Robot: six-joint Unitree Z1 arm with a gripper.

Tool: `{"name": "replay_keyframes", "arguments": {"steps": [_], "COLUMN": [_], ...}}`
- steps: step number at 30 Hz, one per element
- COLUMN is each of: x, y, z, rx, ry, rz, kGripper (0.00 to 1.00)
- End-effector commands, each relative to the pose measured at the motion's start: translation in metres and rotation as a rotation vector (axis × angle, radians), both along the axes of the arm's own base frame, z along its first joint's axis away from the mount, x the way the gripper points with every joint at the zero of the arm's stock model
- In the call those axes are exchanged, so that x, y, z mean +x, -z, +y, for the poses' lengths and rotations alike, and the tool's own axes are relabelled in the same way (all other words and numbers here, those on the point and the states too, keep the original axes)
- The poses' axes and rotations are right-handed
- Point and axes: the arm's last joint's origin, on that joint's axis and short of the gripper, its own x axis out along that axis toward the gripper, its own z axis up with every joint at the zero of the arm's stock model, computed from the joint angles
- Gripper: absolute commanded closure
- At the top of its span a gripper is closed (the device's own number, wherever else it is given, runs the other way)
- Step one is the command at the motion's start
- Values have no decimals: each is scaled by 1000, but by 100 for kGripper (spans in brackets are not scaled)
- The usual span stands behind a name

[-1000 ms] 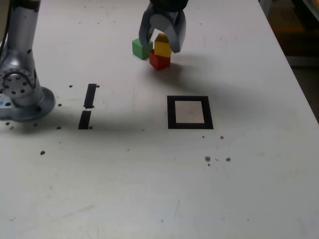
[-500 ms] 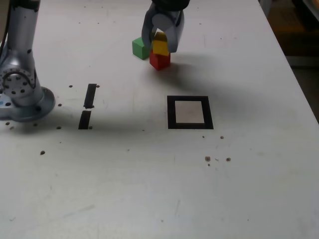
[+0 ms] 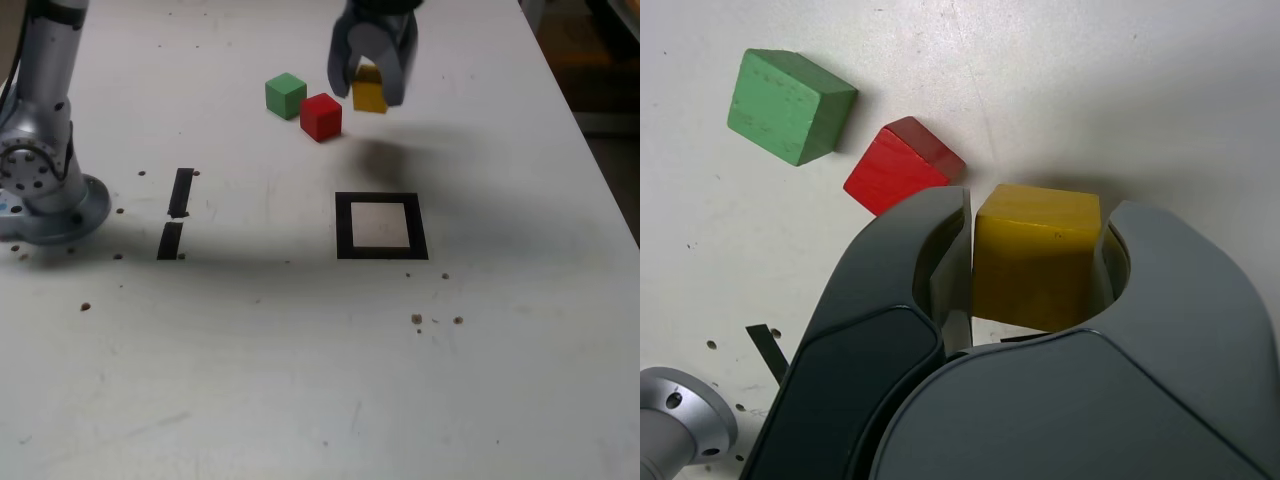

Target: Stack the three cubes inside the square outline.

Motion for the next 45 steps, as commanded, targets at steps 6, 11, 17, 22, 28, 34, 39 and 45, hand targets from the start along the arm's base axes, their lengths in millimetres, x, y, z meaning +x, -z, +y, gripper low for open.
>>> {"name": "replay_keyframes", "arguments": {"steps": [6,11,17,22,28,34,39,45], "x": [26,34,36,31,-11,-44,-51,-51], "y": [23,36,41,34,-11,-14,7,31], "z": [-6,-5,-6,-7,-8,6,29,55], "rx": [-23,-39,-53,-56,-33,-48,-62,-66], "ry": [23,22,23,16,-137,-384,-549,-642], "rz": [13,34,49,47,4,5,18,35], "kGripper": [68,58,15,5,2,3,3,4]}}
